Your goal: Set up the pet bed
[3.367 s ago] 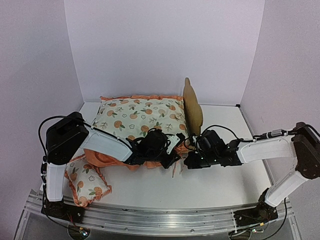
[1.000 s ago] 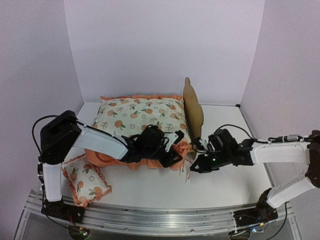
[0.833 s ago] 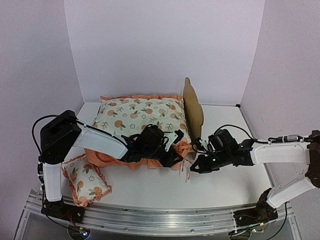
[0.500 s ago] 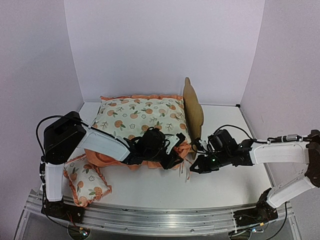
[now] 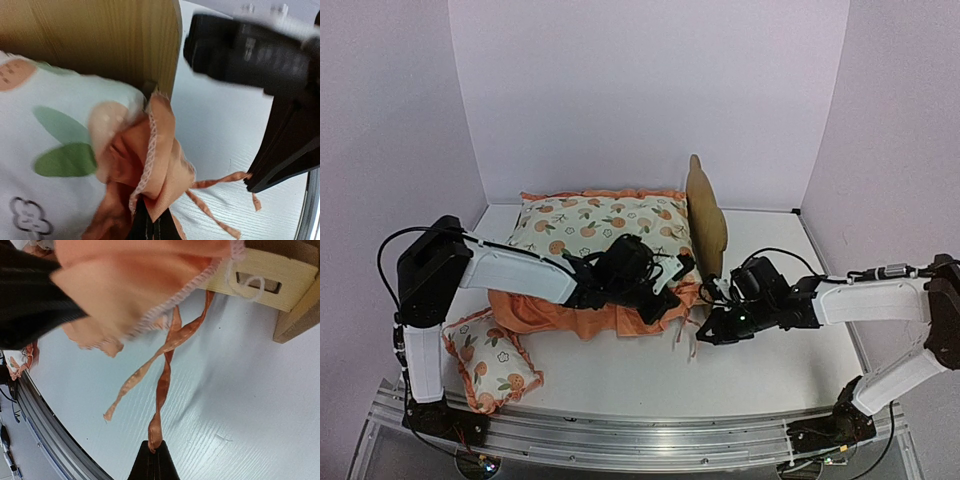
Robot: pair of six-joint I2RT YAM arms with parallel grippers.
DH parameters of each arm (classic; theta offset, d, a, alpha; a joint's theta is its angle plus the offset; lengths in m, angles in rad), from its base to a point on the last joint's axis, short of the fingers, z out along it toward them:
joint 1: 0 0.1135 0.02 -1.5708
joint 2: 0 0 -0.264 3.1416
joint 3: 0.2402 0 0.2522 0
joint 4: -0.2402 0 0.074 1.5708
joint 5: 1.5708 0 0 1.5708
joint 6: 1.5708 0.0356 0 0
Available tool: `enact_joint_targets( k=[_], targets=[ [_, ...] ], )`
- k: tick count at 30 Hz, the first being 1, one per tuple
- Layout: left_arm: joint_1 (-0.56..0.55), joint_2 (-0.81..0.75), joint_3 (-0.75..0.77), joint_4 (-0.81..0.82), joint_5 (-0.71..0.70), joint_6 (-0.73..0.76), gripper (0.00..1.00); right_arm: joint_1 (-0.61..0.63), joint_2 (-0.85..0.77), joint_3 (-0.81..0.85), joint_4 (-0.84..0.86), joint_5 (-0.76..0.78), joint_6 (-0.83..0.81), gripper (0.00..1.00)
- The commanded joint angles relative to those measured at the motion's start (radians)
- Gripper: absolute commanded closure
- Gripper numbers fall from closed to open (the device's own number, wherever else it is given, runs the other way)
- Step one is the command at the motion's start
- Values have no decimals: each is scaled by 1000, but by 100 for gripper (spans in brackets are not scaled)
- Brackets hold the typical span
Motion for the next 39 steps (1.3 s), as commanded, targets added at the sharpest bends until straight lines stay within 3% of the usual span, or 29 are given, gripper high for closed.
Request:
enact_joint_targets(
  k=[1,17,22,29,31,35,39],
  targets=[
    [44,-120,139,-164,22,117,100,-3,37,74,16,8,-32,100],
    [148,-81,210,-194,-15,406,100,-3,132,177,16,-18,-100,100],
    [153,-32,242,-196,-121,407,100,-9,147,213,-41,-90,-159,100],
    [224,9,371,-301,-130,402,93,-10,108,288,-102,-156,-209,100],
    [238,40,382,-304,-130,402,86,-10,128,316,-102,-149,-210,100],
    [254,76,390,-312,-112,401,52,-9,171,362,-105,-117,-188,100],
    [255,-13,312,-283,65,463,29,-10,177,371,-106,-86,-156,100]
  ],
)
